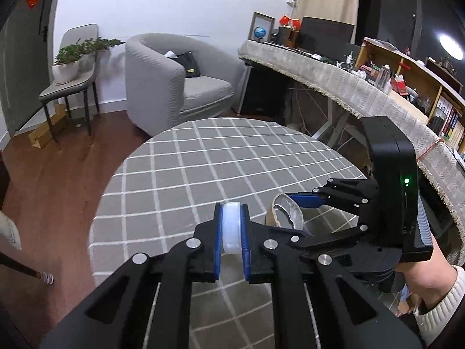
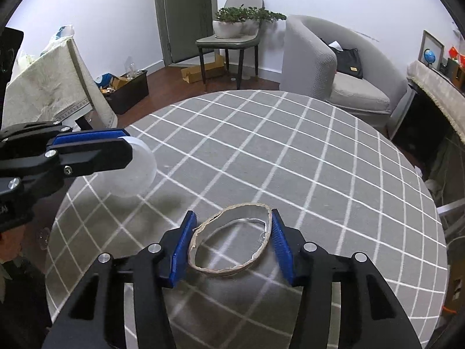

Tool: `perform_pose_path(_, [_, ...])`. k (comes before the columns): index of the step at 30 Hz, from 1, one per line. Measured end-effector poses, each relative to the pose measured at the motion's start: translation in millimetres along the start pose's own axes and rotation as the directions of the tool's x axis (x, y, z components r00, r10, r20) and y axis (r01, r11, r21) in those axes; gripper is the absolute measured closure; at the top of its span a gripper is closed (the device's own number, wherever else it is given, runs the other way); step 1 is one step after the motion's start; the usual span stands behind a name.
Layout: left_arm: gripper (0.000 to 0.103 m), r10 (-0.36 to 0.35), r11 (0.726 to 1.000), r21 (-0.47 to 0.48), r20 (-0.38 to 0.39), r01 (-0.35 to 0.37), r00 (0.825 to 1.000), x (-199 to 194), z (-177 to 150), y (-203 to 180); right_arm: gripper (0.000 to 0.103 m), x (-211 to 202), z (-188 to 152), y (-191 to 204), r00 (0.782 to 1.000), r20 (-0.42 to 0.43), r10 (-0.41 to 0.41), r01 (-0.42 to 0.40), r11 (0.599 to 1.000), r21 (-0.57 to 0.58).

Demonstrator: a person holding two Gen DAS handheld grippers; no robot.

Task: Collect trash
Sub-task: 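Lift the white roll out of the ring while the right tool grasps the ring, then carry both items over the bin and open the left tool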

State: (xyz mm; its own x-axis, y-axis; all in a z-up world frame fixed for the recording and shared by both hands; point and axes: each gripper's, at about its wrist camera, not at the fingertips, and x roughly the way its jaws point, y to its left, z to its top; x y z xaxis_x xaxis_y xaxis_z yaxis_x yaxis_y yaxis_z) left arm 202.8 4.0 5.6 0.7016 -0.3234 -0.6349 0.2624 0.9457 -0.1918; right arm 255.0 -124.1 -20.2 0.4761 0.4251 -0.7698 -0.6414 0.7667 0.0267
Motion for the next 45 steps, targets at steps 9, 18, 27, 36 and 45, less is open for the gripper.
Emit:
perform_pose_path(9, [0.09, 0.049, 0.999, -0.011, -0.008, -0.049, 0.999, -36, -33, 16, 0.051, -11, -2, 44, 0.999, 0.04, 0.037, -0.037, 0.999, -0.009])
perform_pose_path(18, [0.09, 0.114, 0.993, -0.039, -0.003, -0.114, 0.994, -78, -67, 30, 0.051, -20, -17, 89, 0.996, 0.062, 0.071, -0.07, 0.997, -0.022])
perform_pose_path(27, [0.09, 0.162, 0.985, -0.055, -0.024, -0.163, 0.987, -106, -103, 45, 0.051, -33, -27, 123, 0.99, 0.1, 0.101, -0.098, 0.995, -0.034])
perform_pose_path(36, [0.09, 0.214, 0.972, -0.085, -0.052, -0.218, 0.975, -120, -135, 81, 0.051, -35, -18, 163, 0.978, 0.135, 0.157, -0.148, 0.986, -0.074])
perform_pose_path(45, [0.09, 0.237, 0.954, -0.151, -0.145, -0.258, 0.961, -123, -169, 138, 0.051, -18, -1, 214, 0.964, 0.128, 0.233, -0.218, 0.968, -0.125])
